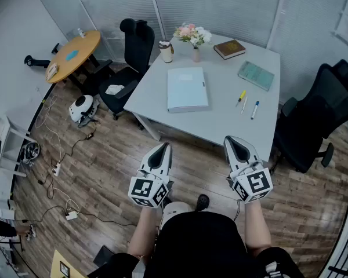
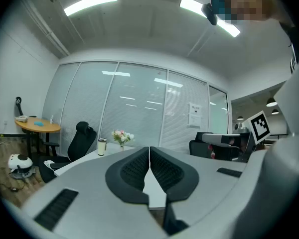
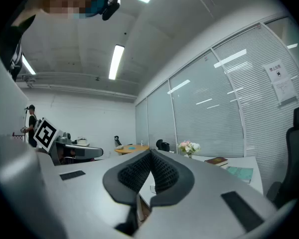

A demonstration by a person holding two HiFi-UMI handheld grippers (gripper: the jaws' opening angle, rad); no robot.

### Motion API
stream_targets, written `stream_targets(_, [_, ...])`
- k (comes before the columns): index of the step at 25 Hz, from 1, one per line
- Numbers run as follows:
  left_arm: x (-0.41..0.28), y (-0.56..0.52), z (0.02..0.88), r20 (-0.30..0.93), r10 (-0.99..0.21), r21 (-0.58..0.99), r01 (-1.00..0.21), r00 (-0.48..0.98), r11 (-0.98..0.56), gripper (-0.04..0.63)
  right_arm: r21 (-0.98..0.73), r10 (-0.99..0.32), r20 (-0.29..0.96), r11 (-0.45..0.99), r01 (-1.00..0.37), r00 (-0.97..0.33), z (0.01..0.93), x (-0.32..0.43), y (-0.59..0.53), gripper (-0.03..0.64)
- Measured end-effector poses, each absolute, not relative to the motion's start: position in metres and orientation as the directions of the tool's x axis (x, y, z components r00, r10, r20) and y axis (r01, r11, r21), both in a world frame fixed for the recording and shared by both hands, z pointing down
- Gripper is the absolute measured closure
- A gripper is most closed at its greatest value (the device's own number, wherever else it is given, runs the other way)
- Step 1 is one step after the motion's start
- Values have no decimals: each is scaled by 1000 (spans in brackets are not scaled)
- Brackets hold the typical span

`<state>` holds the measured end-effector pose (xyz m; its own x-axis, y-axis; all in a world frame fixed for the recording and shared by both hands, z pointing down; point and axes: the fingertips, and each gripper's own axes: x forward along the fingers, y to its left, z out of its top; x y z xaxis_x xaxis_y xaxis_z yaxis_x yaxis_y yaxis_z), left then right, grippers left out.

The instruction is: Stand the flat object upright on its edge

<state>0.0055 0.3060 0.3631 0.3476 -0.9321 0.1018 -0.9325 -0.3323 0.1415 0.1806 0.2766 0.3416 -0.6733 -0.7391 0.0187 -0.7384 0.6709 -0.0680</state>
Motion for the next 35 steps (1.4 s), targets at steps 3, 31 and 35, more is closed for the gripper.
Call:
stream_targets(3, [6, 306, 359, 97, -935, 141, -934, 342, -328, 569, -64, -737, 18, 674, -736, -676, 338, 181, 279, 603])
stream_targets(31, [-27, 250, 373, 138, -924, 151, -929, 358, -337, 569, -119, -754, 24, 650, -750, -657, 353, 151, 219, 600])
stream_targets(35, [-50, 211, 369, 130, -916, 150, -921, 379, -360, 569, -96, -759, 34, 645, -758, -651, 347, 124, 184, 600])
